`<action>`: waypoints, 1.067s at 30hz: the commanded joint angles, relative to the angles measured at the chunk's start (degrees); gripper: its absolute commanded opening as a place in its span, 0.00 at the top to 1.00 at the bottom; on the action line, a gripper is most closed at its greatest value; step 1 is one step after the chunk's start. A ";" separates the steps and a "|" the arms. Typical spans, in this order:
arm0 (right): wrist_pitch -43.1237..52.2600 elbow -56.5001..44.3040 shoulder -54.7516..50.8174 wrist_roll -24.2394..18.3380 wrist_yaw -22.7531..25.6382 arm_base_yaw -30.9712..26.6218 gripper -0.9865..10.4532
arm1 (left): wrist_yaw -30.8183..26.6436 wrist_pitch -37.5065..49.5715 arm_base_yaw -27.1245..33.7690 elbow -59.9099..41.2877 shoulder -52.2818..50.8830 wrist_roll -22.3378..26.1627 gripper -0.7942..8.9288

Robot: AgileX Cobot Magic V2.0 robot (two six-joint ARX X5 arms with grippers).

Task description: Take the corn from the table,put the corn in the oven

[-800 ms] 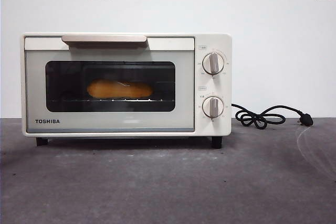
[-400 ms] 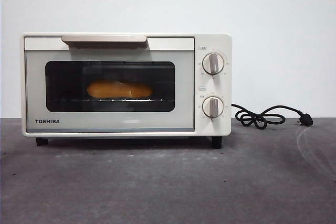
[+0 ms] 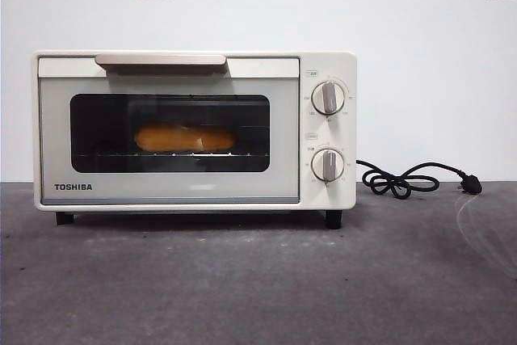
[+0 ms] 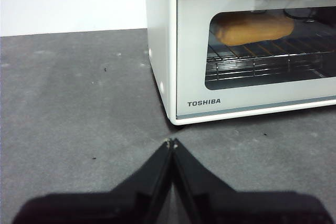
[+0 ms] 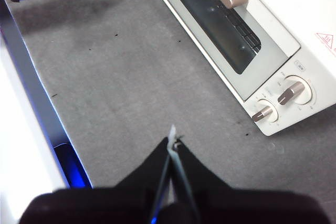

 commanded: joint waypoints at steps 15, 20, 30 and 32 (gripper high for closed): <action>0.20 -0.02 0.13 -0.24 0.02 -0.04 0.93 | 0.00 0.85 -0.13 -0.39 0.46 0.31 0.92; 0.20 -0.02 0.13 -0.24 0.02 -0.04 0.93 | 0.00 0.85 -0.13 -0.39 0.46 0.31 0.92; 0.17 -0.02 0.11 -0.13 0.26 0.07 0.93 | 0.00 0.85 -0.13 -0.39 0.46 0.31 0.92; -0.31 -0.02 -0.09 0.28 0.48 -0.09 0.93 | 0.00 0.85 -0.13 -0.39 0.46 0.31 0.92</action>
